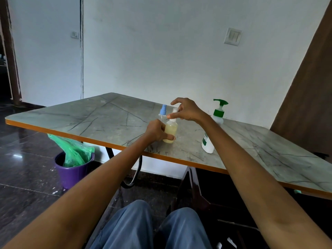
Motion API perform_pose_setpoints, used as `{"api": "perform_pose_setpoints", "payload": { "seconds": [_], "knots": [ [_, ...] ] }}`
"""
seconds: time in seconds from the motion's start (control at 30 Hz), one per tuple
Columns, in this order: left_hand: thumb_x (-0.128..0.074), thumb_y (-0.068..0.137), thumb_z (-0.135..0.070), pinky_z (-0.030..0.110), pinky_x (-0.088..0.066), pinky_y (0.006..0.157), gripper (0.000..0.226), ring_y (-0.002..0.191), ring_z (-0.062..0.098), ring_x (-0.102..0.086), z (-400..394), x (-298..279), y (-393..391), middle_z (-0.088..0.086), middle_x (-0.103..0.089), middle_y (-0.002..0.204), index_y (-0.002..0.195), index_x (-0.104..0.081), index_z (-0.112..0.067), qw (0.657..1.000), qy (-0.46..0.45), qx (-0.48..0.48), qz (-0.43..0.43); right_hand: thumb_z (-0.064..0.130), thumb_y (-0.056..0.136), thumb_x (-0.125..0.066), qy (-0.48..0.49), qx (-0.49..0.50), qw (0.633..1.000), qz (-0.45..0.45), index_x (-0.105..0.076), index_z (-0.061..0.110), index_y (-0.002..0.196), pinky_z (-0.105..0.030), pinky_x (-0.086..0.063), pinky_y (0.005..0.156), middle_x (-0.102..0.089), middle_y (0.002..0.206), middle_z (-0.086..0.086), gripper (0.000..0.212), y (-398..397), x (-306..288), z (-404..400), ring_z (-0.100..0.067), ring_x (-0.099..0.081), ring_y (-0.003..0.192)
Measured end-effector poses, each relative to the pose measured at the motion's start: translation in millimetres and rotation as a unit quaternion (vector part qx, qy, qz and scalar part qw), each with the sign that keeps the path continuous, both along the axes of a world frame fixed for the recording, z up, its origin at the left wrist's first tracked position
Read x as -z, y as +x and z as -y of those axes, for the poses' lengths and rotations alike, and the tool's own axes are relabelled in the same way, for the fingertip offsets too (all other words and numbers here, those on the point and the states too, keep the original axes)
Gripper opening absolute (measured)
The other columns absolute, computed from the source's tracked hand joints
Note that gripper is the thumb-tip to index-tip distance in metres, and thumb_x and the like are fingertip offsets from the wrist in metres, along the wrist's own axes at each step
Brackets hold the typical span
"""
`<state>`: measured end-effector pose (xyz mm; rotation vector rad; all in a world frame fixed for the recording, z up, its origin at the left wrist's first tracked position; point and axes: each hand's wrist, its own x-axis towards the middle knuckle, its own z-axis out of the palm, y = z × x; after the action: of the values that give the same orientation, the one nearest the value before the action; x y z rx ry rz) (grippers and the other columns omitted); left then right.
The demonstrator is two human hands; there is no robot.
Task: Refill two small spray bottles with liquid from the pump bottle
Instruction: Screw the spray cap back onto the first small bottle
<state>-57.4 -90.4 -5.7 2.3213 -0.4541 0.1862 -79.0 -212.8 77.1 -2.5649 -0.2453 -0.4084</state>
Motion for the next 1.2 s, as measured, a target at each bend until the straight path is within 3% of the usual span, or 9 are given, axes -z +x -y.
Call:
{"api": "perform_pose_setpoints", "payload": {
  "seconds": [0.13, 0.27, 0.33, 0.47, 0.6, 0.7, 0.8, 1.03, 1.2],
  "knots": [
    [-0.072, 0.076, -0.033, 0.018, -0.039, 0.069, 0.053, 0.089, 0.017, -0.051, -0.7, 0.2, 0.1, 0.015, -0.064, 0.115, 0.114, -0.061, 0.001, 1.000, 0.000, 0.004, 0.005, 0.005, 0.080, -0.070, 0.119, -0.054, 0.989, -0.063, -0.043, 0.014, 0.136, -0.020, -0.051, 0.071, -0.061, 0.119, -0.020, 0.063, -4.4, -4.0, 6.9, -0.020, -0.058, 0.097],
    [-0.072, 0.076, -0.034, 0.023, -0.040, 0.076, 0.054, 0.088, 0.015, -0.049, 0.0, 0.3, 1.4, 0.015, -0.063, 0.115, 0.115, -0.061, 0.001, 1.000, -0.005, 0.002, 0.003, -0.017, 0.079, -0.059, 0.100, -0.063, 0.990, -0.076, -0.045, 0.011, 0.134, -0.034, -0.050, 0.093, -0.063, 0.119, -0.021, 0.064, -3.2, -3.3, 11.1, -0.028, -0.061, 0.109],
    [-0.072, 0.076, -0.034, 0.022, -0.040, 0.073, 0.053, 0.088, 0.015, -0.048, 0.5, 0.5, 1.8, 0.015, -0.063, 0.115, 0.115, -0.061, 0.001, 1.000, -0.004, 0.002, 0.002, -0.011, 0.077, -0.065, 0.085, -0.046, 0.993, -0.066, -0.047, 0.011, 0.131, -0.038, -0.050, 0.096, -0.063, 0.118, -0.021, 0.061, -2.2, -2.9, 10.7, -0.028, -0.062, 0.103],
    [-0.072, 0.076, -0.033, 0.023, -0.040, 0.079, 0.053, 0.089, 0.015, -0.049, 0.3, 1.0, 2.1, 0.015, -0.063, 0.115, 0.115, -0.061, 0.001, 1.000, -0.008, 0.004, 0.002, 0.013, 0.073, -0.079, 0.053, -0.006, 0.998, -0.025, -0.051, 0.012, 0.126, -0.022, -0.050, 0.068, -0.062, 0.096, -0.014, 0.060, -3.2, -1.2, 6.4, -0.019, -0.058, 0.079],
    [-0.073, 0.075, -0.032, 0.025, -0.042, 0.080, 0.053, 0.089, 0.016, -0.050, -0.1, 0.9, 1.7, 0.015, -0.063, 0.115, 0.115, -0.061, 0.001, 1.000, -0.015, 0.007, 0.000, 0.002, 0.075, -0.074, 0.103, -0.042, 0.992, -0.065, -0.040, 0.017, 0.137, -0.032, -0.049, 0.091, -0.063, 0.115, -0.018, 0.072, -3.0, 1.5, 10.0, -0.024, -0.061, 0.097],
    [-0.073, 0.076, -0.031, 0.019, -0.042, 0.071, 0.052, 0.089, 0.016, -0.050, -0.6, 0.1, 1.5, 0.016, -0.063, 0.115, 0.115, -0.061, 0.002, 1.000, -0.018, 0.012, 0.000, -0.011, 0.077, -0.066, 0.103, -0.062, 0.990, -0.068, -0.037, 0.015, 0.140, -0.039, -0.046, 0.100, -0.060, 0.124, -0.019, 0.074, -2.4, 1.9, 11.8, -0.029, -0.060, 0.110],
    [-0.073, 0.075, -0.032, 0.019, -0.041, 0.070, 0.051, 0.087, 0.016, -0.050, -0.6, 0.8, 0.9, 0.016, -0.064, 0.112, 0.113, -0.063, 0.002, 1.000, -0.020, 0.015, 0.000, -0.009, 0.076, -0.068, 0.083, -0.048, 0.994, -0.059, -0.041, 0.013, 0.137, -0.040, -0.047, 0.100, -0.063, 0.118, -0.020, 0.070, -2.3, 1.7, 9.9, -0.029, -0.062, 0.104],
    [-0.074, 0.074, -0.032, 0.012, -0.033, 0.057, 0.045, 0.081, 0.016, -0.050, -1.4, 2.1, -0.2, 0.017, -0.066, 0.104, 0.103, -0.066, 0.003, 0.999, -0.032, 0.018, -0.001, 0.025, 0.072, -0.079, 0.021, 0.008, 1.000, 0.020, -0.042, 0.013, 0.132, -0.024, -0.045, 0.075, -0.059, 0.093, -0.007, 0.071, -2.3, 10.4, 3.8, -0.016, -0.055, 0.083],
    [-0.076, 0.073, -0.031, 0.013, -0.036, 0.062, 0.049, 0.085, 0.016, -0.051, -2.2, 2.5, 0.3, 0.015, -0.066, 0.108, 0.108, -0.065, 0.001, 0.999, -0.033, 0.018, 0.001, -0.001, 0.082, -0.066, 0.117, -0.060, 0.988, -0.076, -0.032, 0.014, 0.141, -0.035, -0.050, 0.090, -0.063, 0.117, -0.020, 0.070, -7.6, 0.2, 18.3, -0.025, -0.059, 0.099]
  ]
}}
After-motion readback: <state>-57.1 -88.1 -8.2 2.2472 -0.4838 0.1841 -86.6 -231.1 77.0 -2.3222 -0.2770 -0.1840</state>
